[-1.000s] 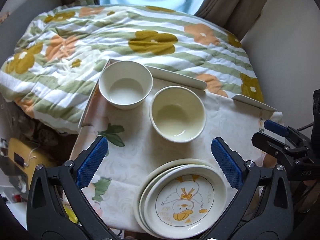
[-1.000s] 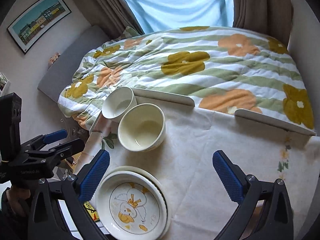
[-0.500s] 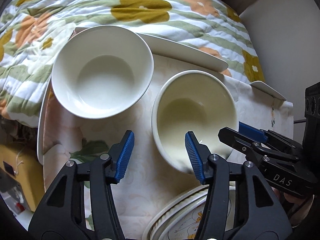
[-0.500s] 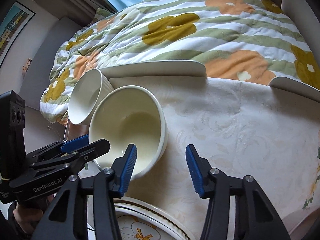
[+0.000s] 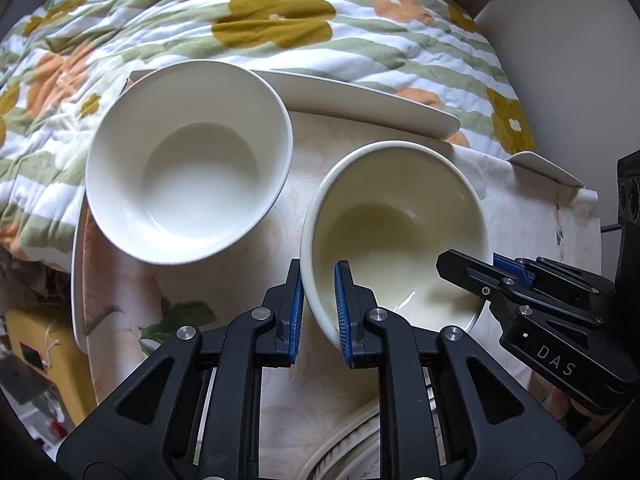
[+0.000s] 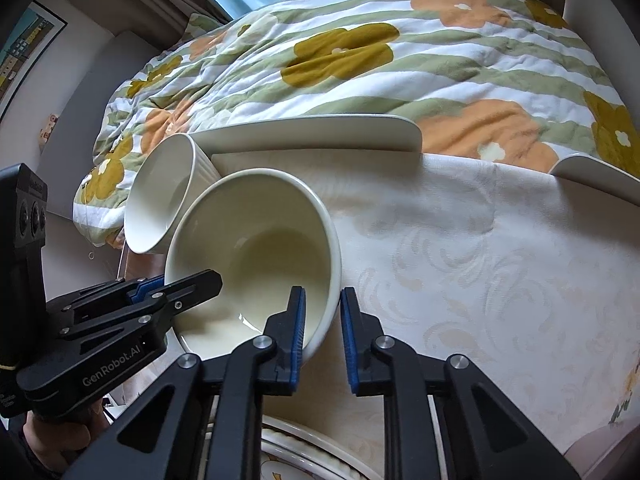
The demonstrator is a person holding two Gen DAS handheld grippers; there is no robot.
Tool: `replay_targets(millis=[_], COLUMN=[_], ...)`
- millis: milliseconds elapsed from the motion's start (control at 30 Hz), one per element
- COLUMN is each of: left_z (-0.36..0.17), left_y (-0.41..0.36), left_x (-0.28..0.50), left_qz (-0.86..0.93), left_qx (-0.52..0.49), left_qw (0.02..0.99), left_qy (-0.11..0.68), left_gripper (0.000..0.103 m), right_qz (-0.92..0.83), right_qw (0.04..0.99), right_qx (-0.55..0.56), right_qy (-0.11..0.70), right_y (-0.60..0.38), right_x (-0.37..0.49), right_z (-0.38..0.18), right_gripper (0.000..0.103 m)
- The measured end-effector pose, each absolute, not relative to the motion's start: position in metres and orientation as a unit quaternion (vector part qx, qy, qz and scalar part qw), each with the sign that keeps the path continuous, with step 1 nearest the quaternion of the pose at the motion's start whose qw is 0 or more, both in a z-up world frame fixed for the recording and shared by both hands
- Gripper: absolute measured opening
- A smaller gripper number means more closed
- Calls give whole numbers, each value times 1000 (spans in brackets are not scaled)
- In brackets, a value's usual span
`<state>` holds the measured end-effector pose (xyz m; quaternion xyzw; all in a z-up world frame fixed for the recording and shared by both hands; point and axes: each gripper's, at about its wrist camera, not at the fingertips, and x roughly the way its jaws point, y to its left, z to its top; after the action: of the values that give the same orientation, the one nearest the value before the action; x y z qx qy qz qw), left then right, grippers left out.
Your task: Organize plates and bowls
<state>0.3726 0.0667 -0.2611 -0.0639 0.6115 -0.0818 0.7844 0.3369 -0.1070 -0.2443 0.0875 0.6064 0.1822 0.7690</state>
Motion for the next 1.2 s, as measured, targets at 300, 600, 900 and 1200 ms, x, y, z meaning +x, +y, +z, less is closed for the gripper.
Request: replay_targets(millis=[300, 600, 900, 1200], left_z=[-225, -165, -137, -151], left_y=[47, -9, -106, -194], left_x=[357, 316, 258, 214], left_qz=[-91, -114, -160, -207], left_qx=[-52, -44, -30, -16], left_qw=[806, 829, 834, 814], left_qy=[582, 545, 527, 543], left_gripper=[13, 13, 13, 13], right_qz=[182, 176, 144, 103], right_qw=[792, 822, 846, 848], right_qx=[90, 110, 115, 126], right_qy=[576, 530, 500, 505], right_y=[-124, -180, -266, -350], right_x=[324, 280, 220, 165], right_z=[-214, -157, -124, -131], right_gripper=[16, 16, 16, 16])
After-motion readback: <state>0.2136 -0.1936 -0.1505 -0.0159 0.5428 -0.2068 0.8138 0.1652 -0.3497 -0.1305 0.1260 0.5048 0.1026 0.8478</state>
